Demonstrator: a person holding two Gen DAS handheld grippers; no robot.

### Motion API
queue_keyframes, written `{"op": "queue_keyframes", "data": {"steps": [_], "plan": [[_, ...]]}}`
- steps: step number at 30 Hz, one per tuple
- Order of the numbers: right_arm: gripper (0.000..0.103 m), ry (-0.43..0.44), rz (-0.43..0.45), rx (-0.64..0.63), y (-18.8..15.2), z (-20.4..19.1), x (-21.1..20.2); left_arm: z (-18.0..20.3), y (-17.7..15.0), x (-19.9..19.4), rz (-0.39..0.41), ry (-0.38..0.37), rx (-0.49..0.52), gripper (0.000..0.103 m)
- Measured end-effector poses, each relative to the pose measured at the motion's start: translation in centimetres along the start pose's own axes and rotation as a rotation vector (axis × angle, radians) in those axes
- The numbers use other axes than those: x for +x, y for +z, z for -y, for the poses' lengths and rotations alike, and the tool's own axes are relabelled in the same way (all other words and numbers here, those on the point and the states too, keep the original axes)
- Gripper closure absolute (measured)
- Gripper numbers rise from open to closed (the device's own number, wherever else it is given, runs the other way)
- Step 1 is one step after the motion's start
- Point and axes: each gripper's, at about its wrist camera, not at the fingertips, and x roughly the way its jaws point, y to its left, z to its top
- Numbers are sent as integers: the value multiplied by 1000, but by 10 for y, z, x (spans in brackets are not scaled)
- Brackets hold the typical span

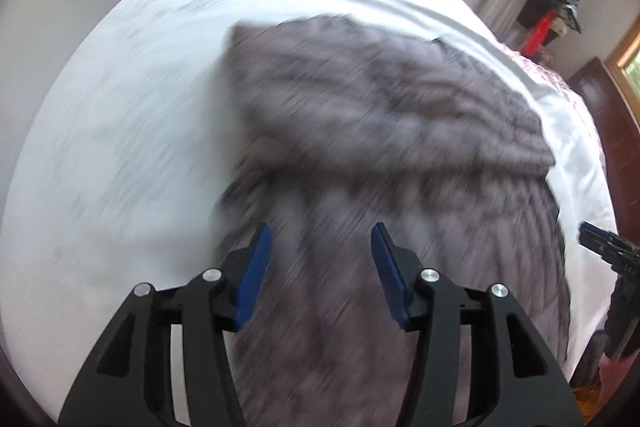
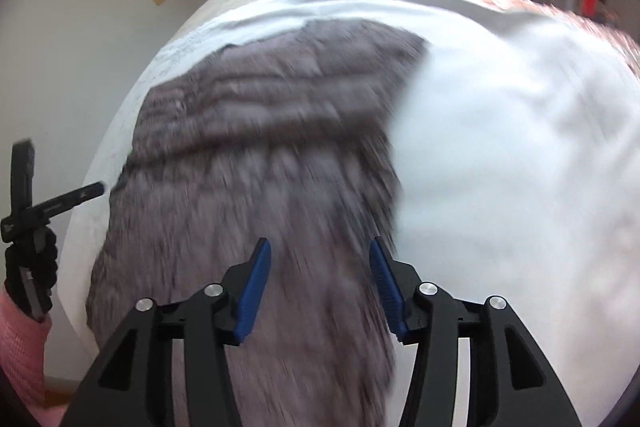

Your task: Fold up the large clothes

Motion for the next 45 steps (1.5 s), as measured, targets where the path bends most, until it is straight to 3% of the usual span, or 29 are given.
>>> {"op": "queue_keyframes", "data": {"steps": [7,12,25,28,31,33,35,39,45], "plan": [[48,-29,-84,67,-79,25,-24,-50,-95,-28,-80,70,-83,43],[48,7,-128,75,-110,28,-30,-66,-142,-31,-123,27,-143,43],[46,42,-200,56,-139,34,-14,-72,-181,-24,-149,-65,-212,42],[60,68,-214,39,-138,31,-12,-70,-183,-23,-147,-75,-217,44],[72,90,-221,35,-138,28,-10,-67,-184,-23,-154,-111,-228,58],[84,145,-220,63,-137,30,-13,-67,-185,-22,-164,-155,-246,75],[87,163,-212,70,-136,31,-17,-67,-185,-24,-160,-179,-256,89],[88,177,-188,57,-132,29,-28,-63,-184,-35,-134,-187,-235,92],[88,126,-213,41,-135,28,-14,-61,-185,-29,-140,-146,-213,92]]}}
